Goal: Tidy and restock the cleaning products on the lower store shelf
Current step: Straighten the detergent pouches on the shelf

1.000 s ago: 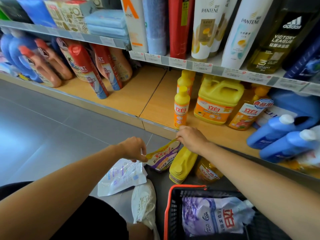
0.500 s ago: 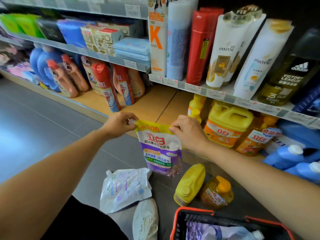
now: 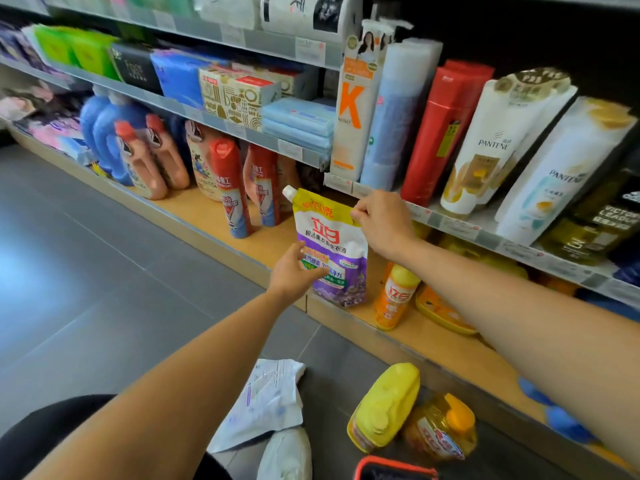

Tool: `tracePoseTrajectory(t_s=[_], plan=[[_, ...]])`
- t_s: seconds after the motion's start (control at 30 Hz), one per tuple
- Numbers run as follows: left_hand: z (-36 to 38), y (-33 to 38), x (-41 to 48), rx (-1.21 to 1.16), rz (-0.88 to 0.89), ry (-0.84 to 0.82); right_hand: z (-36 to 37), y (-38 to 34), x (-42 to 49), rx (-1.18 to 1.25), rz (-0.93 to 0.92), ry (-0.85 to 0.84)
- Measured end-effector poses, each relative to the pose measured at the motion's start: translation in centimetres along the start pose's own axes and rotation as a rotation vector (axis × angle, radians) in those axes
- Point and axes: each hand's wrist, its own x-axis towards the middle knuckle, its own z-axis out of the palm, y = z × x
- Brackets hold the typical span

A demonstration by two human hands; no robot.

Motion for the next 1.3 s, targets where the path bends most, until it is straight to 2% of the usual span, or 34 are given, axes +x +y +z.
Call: tracePoseTrajectory(t_s=[0.17,0.23,0.37,0.5,0.6,0.77,0.93,1.13,1.3], plan=[[3.1,-2.5,1.4,0.108,0.013,-0.138,0.7,2.8,-0.9,-0.093,0.084,-0.076],[3.8,-3.1,2.0,0.134,0.016,-0.075,0.8,3.3,-1.3,-0.158,0.073,-0.094],[5.7,-3.9,2.6,0.106,0.010,0.158,0.0,4.2,-2.5,-0.170,0.038,-0.117],[7.3,-4.9,3.0,0.117,0.055,0.114,-1.0,6.3,-5.4,-0.154,-0.005,-0.143],[8.0,-5.0,3.5,0.127,0.078,0.157,-0.9,8.3,-8.0,-0.149,0.027,-0.157],[9.6,-4.3,4.5,0.105,0.080,0.209,0.4,10.0,-9.3,-0.035,0.060,-0.016],[11.3,-3.2,5.9,0.124,0.076,0.244,1.0,10.5,-8.8,-0.013,0.055,0.014],[11.3,-2.3,7.2,0.246,0.056,0.176,1.3,11.0,-8.7,0.021,0.061,0.031],[8.7,-4.4,5.0,0.327,0.130,0.050,2.0,11.0,-8.8,0.067,0.074,0.057]])
